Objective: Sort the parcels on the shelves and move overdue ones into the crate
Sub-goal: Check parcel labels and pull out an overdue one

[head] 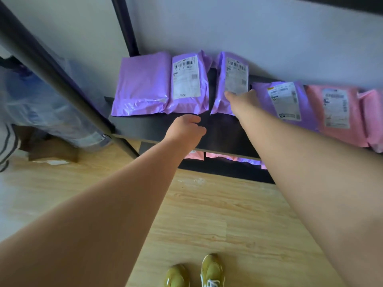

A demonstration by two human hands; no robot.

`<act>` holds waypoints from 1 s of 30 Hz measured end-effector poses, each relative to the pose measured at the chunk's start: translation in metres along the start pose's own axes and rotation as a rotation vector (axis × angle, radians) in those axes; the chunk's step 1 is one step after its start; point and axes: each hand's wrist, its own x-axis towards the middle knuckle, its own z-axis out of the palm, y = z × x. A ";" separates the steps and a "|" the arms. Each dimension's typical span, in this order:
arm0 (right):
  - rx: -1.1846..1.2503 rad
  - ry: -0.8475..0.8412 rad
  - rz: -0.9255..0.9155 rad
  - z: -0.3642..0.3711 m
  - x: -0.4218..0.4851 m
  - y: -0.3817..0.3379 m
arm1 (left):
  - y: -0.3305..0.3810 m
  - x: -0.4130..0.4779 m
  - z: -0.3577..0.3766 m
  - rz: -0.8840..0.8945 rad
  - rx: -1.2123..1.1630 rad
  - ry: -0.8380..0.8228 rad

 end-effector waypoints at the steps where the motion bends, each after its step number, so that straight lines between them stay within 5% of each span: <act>1: 0.005 -0.016 0.014 0.001 0.003 -0.002 | -0.001 0.001 -0.001 0.000 0.008 0.000; 15: 0.197 -0.204 0.226 -0.022 -0.010 0.024 | 0.004 -0.005 0.001 -0.070 -0.099 -0.008; 21: 0.311 -0.250 0.178 -0.050 -0.060 0.050 | 0.013 -0.033 0.003 -0.108 -0.206 -0.001; 26: 0.456 -0.483 0.192 -0.063 -0.112 0.057 | 0.014 -0.054 -0.003 -0.109 -0.262 -0.047; 30: 0.500 -0.649 0.146 -0.066 -0.152 0.055 | 0.004 -0.065 -0.014 -0.208 -0.380 -0.244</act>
